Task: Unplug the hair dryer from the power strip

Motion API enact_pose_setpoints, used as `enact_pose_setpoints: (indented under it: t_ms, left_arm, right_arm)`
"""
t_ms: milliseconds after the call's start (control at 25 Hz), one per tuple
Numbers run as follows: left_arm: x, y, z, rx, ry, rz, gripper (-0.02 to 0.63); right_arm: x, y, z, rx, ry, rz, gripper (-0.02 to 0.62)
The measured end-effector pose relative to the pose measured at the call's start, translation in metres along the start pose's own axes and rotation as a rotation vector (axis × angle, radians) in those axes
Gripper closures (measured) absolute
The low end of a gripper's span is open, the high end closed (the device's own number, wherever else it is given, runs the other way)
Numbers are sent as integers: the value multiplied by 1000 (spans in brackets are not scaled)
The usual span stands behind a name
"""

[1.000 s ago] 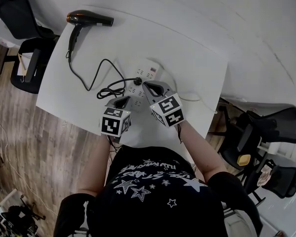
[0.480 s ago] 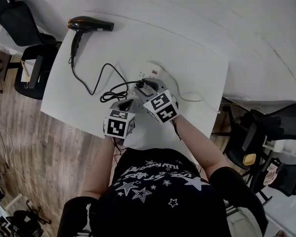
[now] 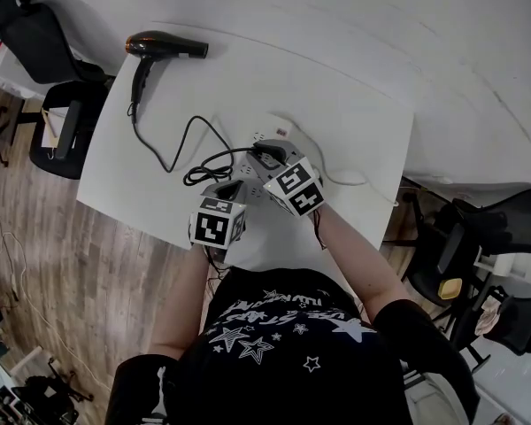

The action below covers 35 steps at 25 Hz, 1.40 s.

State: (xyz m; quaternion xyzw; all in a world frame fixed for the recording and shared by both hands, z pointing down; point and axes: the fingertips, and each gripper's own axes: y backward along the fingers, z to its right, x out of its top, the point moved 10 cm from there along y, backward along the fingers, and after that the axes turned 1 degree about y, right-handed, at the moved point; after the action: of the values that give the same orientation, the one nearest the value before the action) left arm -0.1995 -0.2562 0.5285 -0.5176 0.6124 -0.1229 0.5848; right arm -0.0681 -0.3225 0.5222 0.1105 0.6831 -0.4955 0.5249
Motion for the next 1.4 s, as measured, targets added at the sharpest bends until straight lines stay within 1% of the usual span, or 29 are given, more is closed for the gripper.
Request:
enact_pose_setpoints:
  t_ms: [80,280,360,480,560,640,720,920,1080,1120,1200,1320,1400]
  left_arm:
    - [0,0,0,-4,15,3,599]
    - [1,-1,3,22,-17,0,599]
    - [0,-1,2,22,-5,4,598]
    - [1,0,2,15,15,3,599]
    - [2,0,2,18,9,-4,598]
    - [1,0,2,26,1,-2,599]
    - [0,0,3,36,0,6,600]
    - [1,-2,5,38,6,10,600]
    - [0,-1,4,33,-7,14,598]
    - [0,-1,5,34,-12,12,598]
    - [-1,-1,5,35,-10,10,600]
    - [0,0,3,26,16,17,599]
    - [-1,1,2,24,31,27,599]
  right_arm:
    - [-1,1,-1,0,4,1,512]
    - [4,1,-2,-1,25,-16,520]
    - [4,1,-5,-19,39,-20,522]
    - [7,3,-10,-73,86,-25,523]
    - [10,3,-14,-100,132,-39,523]
    - [11,1,-16,-103,158,-50,523]
    - [11,0,-14,-84,149,-50,525]
    - [6,0,0,1,82,-37,522]
    - [4,-1,14,81,-33,-19,518]
    - [4,0,15,89,-47,-19,518]
    - [5,1,12,74,-37,-29,522]
    - [9,2,1,11,35,-56,523]
    - [11,3,-7,-33,62,-70,526]
